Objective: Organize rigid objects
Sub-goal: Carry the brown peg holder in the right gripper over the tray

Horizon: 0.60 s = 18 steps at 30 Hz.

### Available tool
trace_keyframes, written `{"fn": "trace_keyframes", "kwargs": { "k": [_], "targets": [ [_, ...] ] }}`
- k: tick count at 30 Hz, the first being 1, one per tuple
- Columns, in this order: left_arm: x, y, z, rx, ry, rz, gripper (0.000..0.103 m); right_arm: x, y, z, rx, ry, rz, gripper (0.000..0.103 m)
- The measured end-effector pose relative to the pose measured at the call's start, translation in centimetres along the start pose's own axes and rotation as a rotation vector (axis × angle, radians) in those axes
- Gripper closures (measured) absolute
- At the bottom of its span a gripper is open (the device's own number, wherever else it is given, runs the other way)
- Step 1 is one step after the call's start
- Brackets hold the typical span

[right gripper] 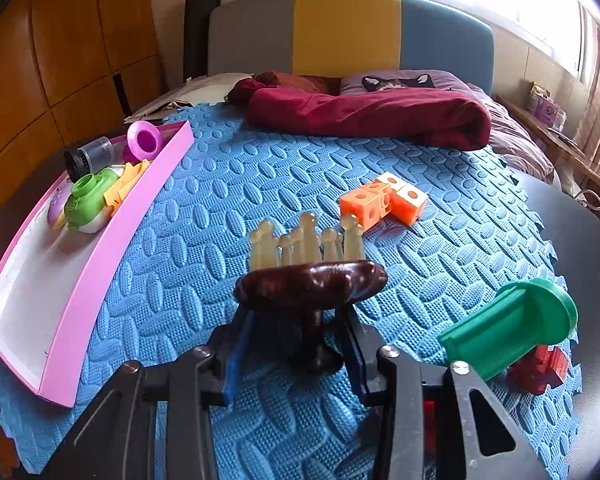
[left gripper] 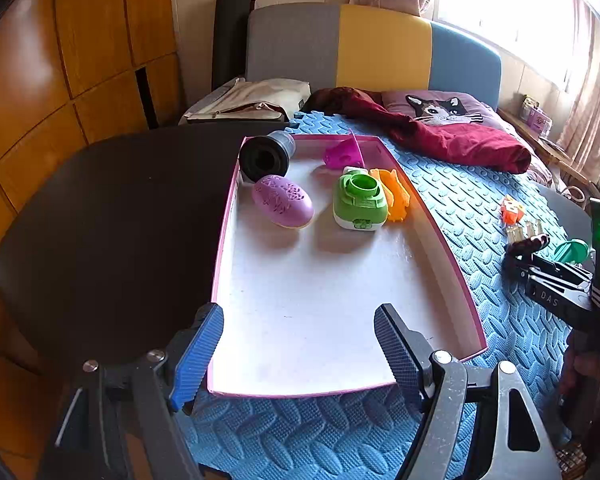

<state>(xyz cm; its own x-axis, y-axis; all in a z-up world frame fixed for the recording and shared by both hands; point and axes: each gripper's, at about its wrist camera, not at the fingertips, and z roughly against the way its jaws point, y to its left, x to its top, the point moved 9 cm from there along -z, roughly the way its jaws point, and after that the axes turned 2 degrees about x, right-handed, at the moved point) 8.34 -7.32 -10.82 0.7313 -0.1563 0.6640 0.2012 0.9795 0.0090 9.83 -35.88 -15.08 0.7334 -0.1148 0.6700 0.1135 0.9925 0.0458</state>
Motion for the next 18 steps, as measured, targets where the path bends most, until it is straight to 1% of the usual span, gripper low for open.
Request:
{"fn": "trace_keyframes", "kwargs": {
  "k": [3, 6, 12, 18],
  "targets": [
    [-0.1, 0.2, 0.1, -0.002, -0.002, 0.003, 0.025, 0.0, -0.5, 0.1, -0.006, -0.004, -0.022, 0.076],
    [-0.1, 0.5, 0.3, -0.005, -0.005, 0.008, 0.025, 0.0, -0.7, 0.2, -0.006, -0.006, -0.030, 0.079],
    [-0.2, 1.9, 0.7, -0.011, -0.015, 0.034, 0.025, 0.0, -0.7, 0.5, 0.003, -0.011, -0.039, 0.080],
    [-0.3, 3.2, 0.5, -0.009, -0.015, 0.072, 0.025, -0.1, 0.5, 2.6, 0.058, -0.032, -0.057, 0.080]
  ]
}}
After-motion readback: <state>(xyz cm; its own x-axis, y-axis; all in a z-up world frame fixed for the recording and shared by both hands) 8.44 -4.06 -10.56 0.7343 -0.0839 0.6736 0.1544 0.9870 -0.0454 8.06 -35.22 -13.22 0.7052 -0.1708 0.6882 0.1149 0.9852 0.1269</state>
